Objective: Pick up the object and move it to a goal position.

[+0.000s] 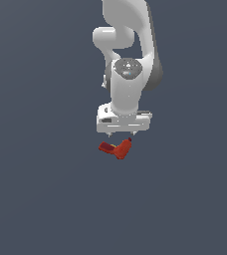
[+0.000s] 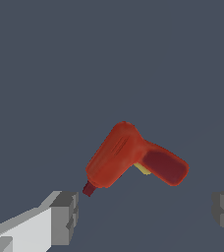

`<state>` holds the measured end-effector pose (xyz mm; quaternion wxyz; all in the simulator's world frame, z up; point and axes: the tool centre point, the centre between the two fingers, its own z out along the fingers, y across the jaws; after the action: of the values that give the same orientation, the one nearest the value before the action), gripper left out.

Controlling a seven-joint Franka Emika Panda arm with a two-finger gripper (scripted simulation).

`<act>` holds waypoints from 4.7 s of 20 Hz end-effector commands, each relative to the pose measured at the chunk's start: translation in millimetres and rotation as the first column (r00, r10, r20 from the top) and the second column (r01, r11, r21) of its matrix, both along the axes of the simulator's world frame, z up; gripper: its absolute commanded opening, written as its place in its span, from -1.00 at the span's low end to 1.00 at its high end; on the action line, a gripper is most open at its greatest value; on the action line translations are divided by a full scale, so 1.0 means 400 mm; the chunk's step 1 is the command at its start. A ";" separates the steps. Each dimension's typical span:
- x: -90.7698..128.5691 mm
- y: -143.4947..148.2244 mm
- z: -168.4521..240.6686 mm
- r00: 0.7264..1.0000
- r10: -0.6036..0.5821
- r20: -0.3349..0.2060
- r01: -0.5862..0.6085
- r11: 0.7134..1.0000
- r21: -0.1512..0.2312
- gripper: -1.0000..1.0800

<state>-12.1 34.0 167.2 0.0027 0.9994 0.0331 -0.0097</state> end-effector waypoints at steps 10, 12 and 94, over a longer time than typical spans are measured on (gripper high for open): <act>-0.002 0.012 -0.001 1.000 0.013 -0.001 -0.013 1.000 0.014 1.00; 0.000 0.012 -0.003 1.000 0.014 -0.004 -0.014 1.000 0.013 1.00; 0.145 0.016 -0.279 0.971 0.106 -0.214 -0.121 0.991 -0.057 -1.00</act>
<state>42.3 38.9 50.1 0.0343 0.9870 0.0878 -0.1299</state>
